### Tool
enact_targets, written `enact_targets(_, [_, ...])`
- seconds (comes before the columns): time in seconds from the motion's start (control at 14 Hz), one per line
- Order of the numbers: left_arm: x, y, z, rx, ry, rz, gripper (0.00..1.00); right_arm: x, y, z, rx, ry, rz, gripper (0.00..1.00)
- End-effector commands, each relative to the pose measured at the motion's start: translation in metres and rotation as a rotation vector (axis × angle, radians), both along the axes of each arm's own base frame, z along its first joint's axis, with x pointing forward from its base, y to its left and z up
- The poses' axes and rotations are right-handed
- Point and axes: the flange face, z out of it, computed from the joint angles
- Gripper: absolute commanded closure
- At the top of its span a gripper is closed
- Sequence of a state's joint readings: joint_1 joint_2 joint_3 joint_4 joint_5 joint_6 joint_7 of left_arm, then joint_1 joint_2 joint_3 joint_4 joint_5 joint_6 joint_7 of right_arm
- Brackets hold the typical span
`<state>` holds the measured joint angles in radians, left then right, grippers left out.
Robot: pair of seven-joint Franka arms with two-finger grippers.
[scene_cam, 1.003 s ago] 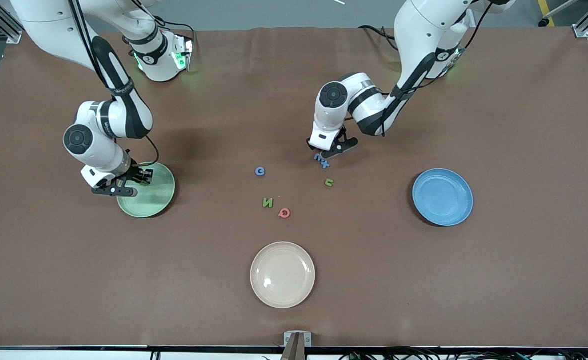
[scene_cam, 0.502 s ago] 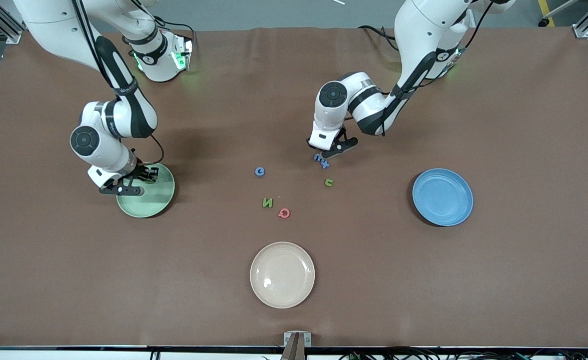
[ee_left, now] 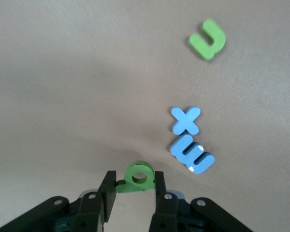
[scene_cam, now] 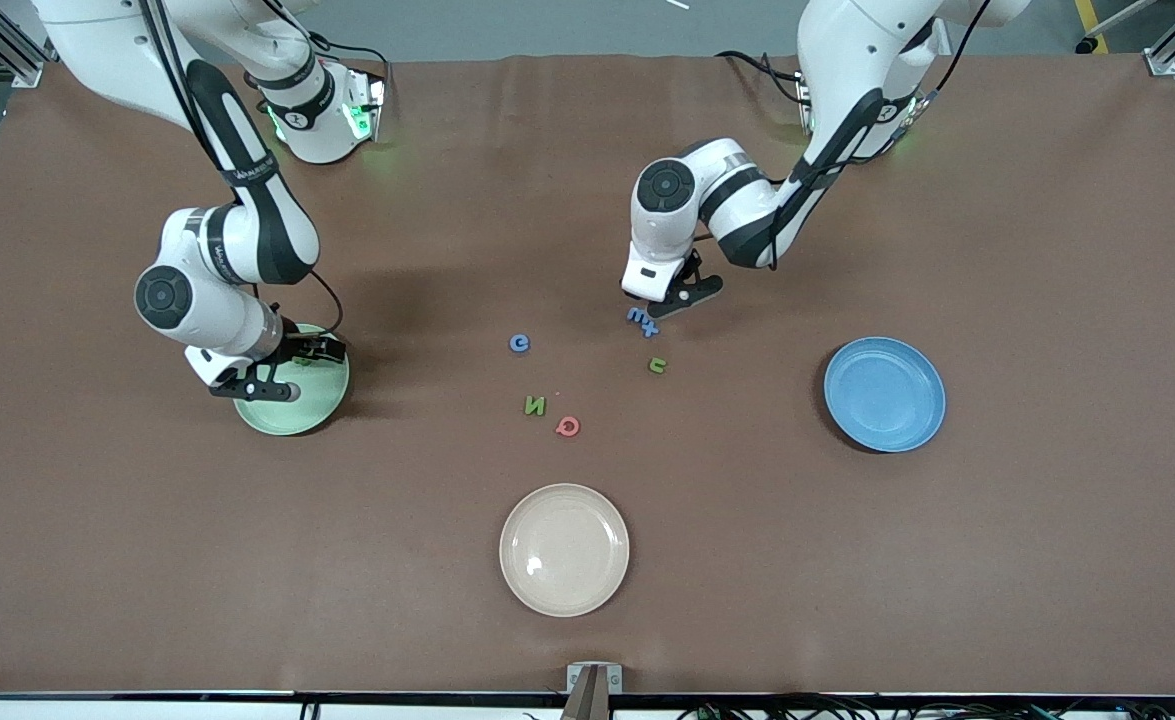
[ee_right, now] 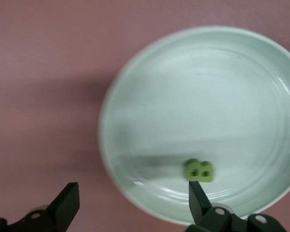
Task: Sort upper and lower case letters into plates
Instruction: 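Carry the green b to the blue plate while the right gripper grasps blue c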
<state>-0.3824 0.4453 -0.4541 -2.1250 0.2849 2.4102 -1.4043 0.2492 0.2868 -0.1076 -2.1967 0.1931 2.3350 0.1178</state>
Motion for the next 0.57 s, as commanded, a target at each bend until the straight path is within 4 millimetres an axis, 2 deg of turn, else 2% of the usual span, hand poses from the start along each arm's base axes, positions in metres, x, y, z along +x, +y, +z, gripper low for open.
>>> enact_targets(0.0, [0.014,0.025,0.032,0.043,-0.024,-0.072,0.91,0.011,0.051,0.029,0.009,0.000,-0.097,0.00])
enact_targets(0.14, [0.024,0.040,0.047,0.064,-0.018,-0.122,0.91,0.009,0.100,0.038,-0.003,-0.016,-0.157,0.00])
enact_targets(0.21, [0.029,0.049,0.054,0.078,-0.008,-0.154,0.91,0.009,0.121,0.035,-0.013,-0.014,-0.190,0.00])
enact_targets(0.43, [0.058,0.094,0.083,0.111,0.017,-0.293,0.91,0.002,0.189,0.029,-0.036,-0.022,-0.263,0.00])
enact_targets(0.5, [0.068,0.109,0.091,0.113,0.024,-0.340,0.90,-0.003,0.206,0.023,-0.038,-0.031,-0.256,0.00])
